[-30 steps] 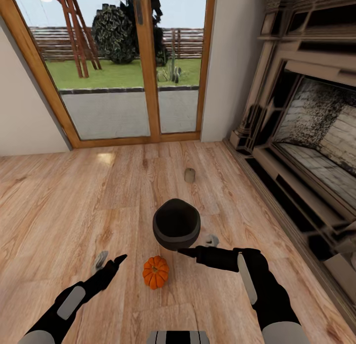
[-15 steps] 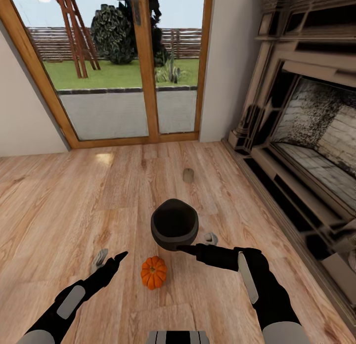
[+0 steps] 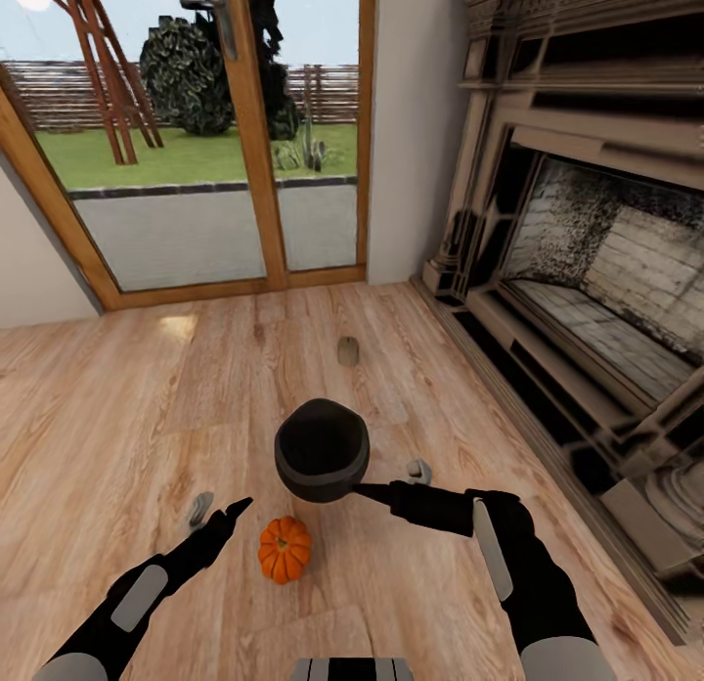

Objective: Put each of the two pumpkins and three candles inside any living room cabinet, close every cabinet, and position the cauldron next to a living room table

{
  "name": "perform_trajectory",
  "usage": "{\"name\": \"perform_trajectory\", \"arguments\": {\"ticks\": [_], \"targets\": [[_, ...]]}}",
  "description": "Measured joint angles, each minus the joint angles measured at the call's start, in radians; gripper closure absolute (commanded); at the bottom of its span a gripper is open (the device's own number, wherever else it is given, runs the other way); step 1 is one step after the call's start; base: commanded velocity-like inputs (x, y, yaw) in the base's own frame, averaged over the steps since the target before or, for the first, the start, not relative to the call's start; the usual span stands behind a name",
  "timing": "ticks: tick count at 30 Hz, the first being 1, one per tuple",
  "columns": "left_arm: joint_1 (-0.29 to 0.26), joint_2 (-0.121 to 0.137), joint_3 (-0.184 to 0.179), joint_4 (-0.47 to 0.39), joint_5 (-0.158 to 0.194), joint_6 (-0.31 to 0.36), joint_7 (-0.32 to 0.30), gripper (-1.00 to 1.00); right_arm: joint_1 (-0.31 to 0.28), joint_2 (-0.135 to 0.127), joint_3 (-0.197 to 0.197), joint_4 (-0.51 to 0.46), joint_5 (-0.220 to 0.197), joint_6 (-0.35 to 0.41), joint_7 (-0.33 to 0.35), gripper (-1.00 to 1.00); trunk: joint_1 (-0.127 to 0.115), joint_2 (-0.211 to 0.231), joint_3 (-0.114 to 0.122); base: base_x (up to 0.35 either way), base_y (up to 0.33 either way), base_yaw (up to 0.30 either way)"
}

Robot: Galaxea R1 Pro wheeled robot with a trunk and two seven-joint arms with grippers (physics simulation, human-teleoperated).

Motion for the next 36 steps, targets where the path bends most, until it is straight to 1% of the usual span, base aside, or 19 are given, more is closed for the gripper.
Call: {"name": "perform_trajectory", "arguments": {"ticks": [3,18,30,34,36], "targets": [[0.000,0.000,0.000,0.000,0.001,0.000,0.000,-1.00,0.000,0.000,-0.011,0.000,0.000,0.000,0.000,-1.00,0.000,0.000,0.001,0.200,0.030,-0.024],[0.000,-0.001,0.001,0.000,0.003,0.000,0.004,-1.00,0.000,-0.001,-0.014,0.000,0.000,0.000,0.000,-1.00,0.000,0.000,0.001,0.029,0.004,-0.002],[0.000,-0.003,0.002,0.001,0.002,-0.002,0.014,-1.00,0.000,-0.001,-0.015,-0.001,0.000,0.000,0.006,-1.00,0.005,-0.003,-0.045,0.000,0.000,0.000],[0.000,-0.004,0.003,0.001,0.001,-0.003,0.018,-1.00,0.000,-0.007,-0.015,-0.002,0.000,0.000,0.058,-1.00,0.007,-0.004,-0.061,0.000,0.000,0.000],[0.000,-0.005,0.003,0.001,0.000,-0.004,0.019,-1.00,0.000,-0.017,-0.016,-0.003,0.000,0.001,0.087,-1.00,0.008,-0.004,-0.069,0.000,0.000,0.000]]}}
